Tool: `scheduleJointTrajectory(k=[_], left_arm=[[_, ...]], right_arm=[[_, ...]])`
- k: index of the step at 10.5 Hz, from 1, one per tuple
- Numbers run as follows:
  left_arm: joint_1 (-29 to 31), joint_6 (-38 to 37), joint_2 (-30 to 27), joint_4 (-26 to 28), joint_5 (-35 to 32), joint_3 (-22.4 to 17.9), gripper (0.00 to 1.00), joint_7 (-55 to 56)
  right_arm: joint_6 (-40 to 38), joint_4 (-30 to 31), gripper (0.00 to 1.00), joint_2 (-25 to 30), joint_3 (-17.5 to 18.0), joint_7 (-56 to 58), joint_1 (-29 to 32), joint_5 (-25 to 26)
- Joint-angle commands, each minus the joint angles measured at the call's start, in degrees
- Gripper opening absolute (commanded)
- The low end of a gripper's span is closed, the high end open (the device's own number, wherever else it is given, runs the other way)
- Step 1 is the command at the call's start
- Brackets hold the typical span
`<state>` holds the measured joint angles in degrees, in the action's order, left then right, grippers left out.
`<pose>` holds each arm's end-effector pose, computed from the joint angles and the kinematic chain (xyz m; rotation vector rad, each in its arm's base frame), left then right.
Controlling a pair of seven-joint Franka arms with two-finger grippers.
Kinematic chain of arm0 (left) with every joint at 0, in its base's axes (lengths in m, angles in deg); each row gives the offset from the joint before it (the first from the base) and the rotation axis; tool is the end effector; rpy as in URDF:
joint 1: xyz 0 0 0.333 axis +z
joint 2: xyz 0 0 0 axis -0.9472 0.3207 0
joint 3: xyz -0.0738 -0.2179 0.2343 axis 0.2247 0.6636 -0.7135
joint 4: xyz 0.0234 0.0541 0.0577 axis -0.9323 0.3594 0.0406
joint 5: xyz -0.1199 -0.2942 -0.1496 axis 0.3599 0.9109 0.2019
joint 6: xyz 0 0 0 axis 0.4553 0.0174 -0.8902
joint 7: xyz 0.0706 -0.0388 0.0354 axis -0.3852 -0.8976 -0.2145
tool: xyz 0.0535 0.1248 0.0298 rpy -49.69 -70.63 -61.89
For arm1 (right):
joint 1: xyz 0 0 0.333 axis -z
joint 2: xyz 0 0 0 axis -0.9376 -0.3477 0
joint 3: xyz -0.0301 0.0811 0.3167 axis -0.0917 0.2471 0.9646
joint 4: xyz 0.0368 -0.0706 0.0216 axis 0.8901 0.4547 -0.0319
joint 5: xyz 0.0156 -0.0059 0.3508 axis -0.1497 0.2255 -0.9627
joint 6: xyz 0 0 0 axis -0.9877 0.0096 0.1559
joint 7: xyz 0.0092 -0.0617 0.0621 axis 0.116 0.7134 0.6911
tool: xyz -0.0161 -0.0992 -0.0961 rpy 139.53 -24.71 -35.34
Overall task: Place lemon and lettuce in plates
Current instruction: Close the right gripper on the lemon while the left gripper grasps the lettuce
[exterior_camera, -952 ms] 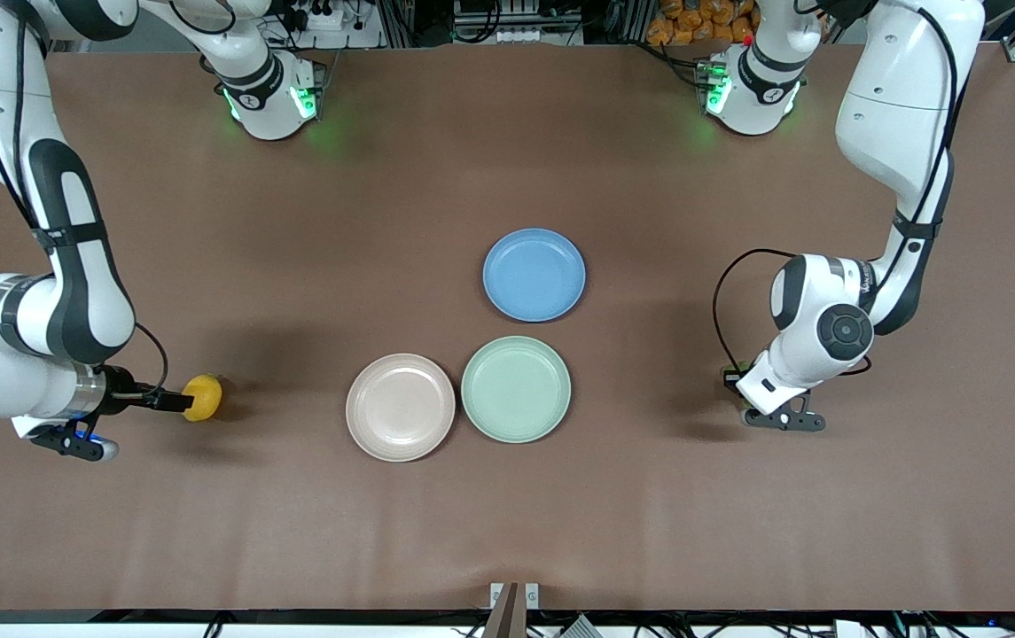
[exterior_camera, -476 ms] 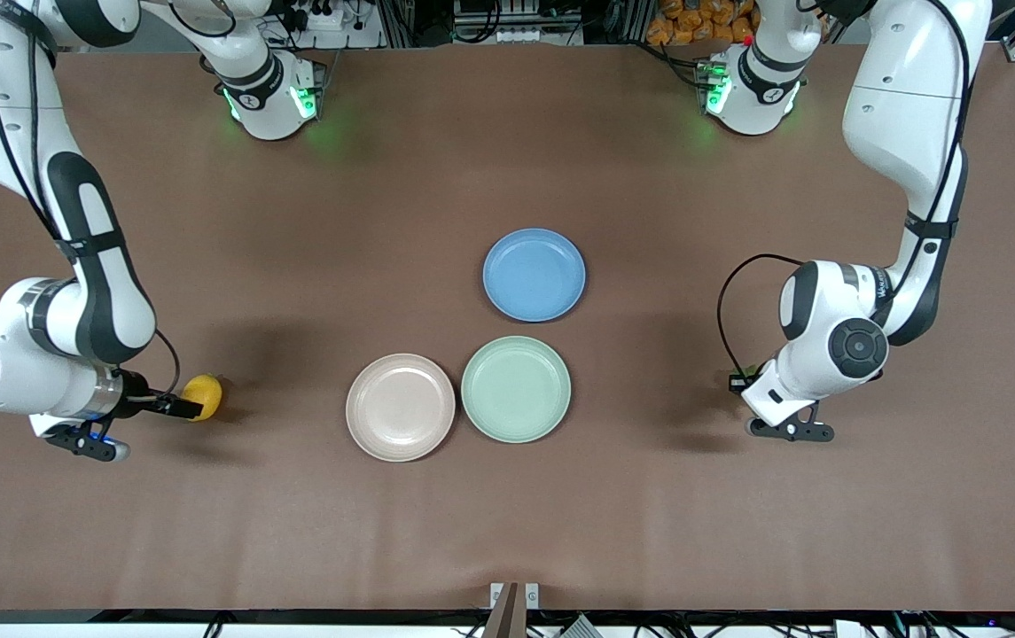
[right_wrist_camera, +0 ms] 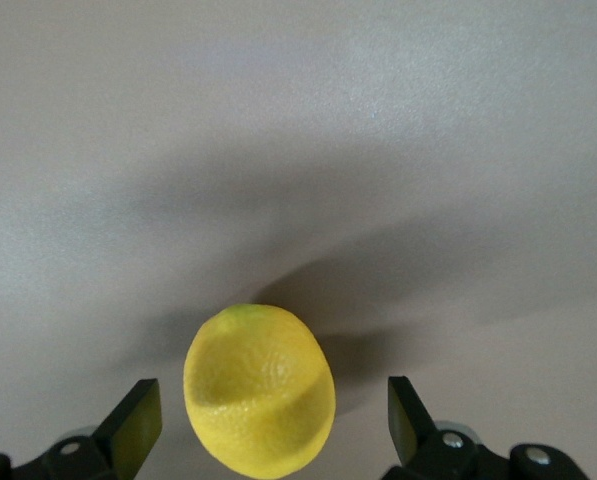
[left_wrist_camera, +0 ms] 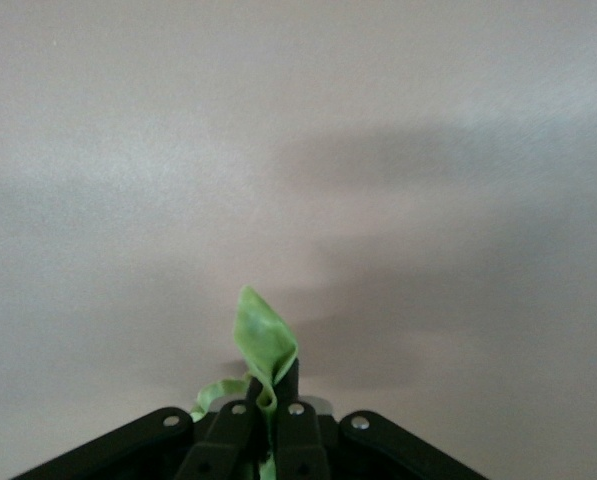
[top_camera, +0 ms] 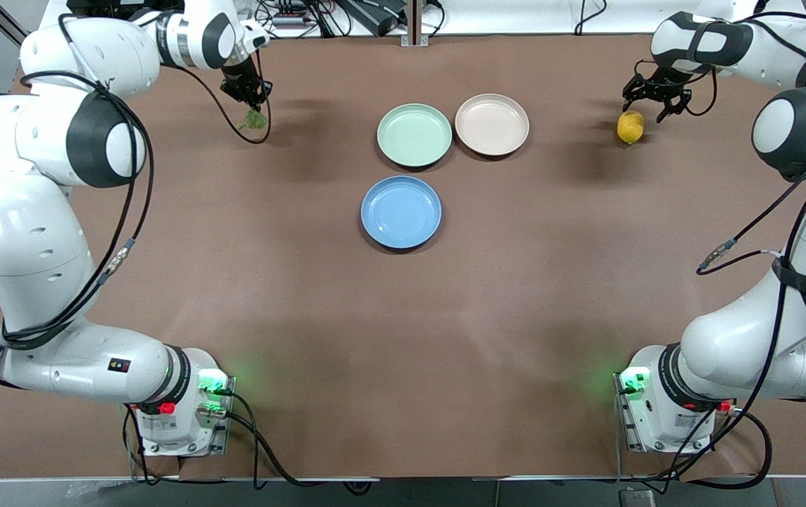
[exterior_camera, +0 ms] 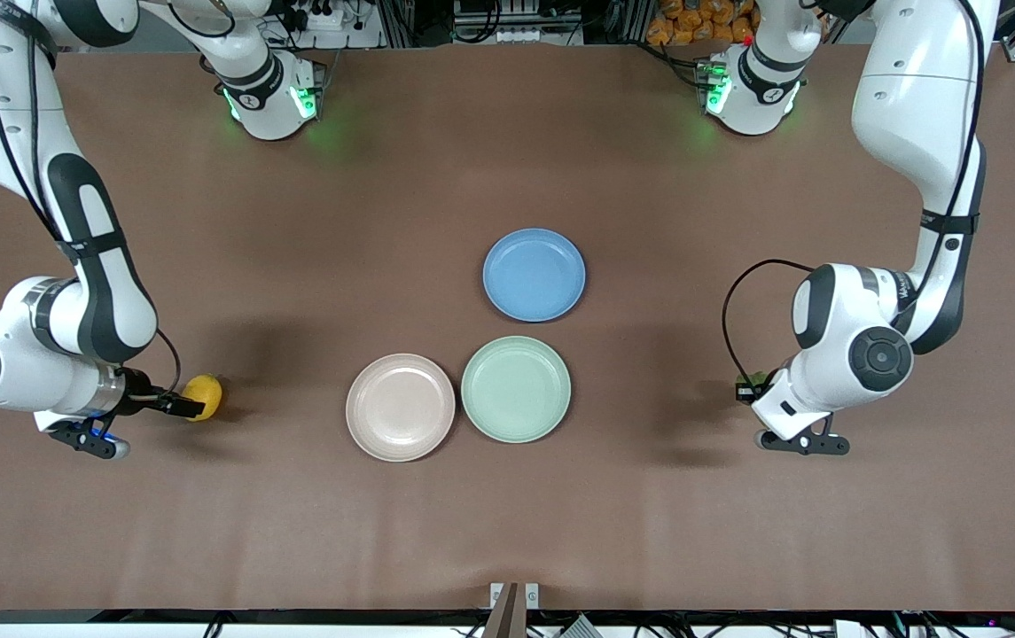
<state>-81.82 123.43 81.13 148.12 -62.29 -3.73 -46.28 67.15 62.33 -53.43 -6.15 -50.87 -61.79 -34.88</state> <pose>0.6548 -0.1182 0.2622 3.1373 -0.1473 -0.0642 0.6490 -0.0744 0.2306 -2.9959 0.5259 0.1498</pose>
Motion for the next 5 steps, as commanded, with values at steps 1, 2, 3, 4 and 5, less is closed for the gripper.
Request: scheduleJointTrajectory(k=[1,2,3,4,5], left_arm=[[-2.91,-4.27,0.61,-4.75,4.41,-0.22,0.0,3.48],[-3.44,-4.36,0.61,-5.54,4.41,0.22,0.0,6.2],[-4.93,-4.28,0.79,-6.59,4.5,1.18,0.0,9.62],[-6.59,-4.28,1.22,-7.82,5.63,1.97,0.0,13.13],[-8.52,-4.19,1.92,-9.14,6.78,2.07,0.0,15.69]], right_arm=[[0.87,0.85,1.0,0.35,0.34,-3.99,-0.92,-1.15],[0.78,1.02,1.0,0.18,0.34,-4.0,-0.57,-1.07],[1.39,2.24,1.0,0.18,0.34,-4.0,-0.48,-1.07],[1.57,2.34,1.0,0.18,0.34,-4.0,-0.57,-1.07],[1.75,2.69,1.0,0.18,0.34,-4.0,-0.57,-1.07]])
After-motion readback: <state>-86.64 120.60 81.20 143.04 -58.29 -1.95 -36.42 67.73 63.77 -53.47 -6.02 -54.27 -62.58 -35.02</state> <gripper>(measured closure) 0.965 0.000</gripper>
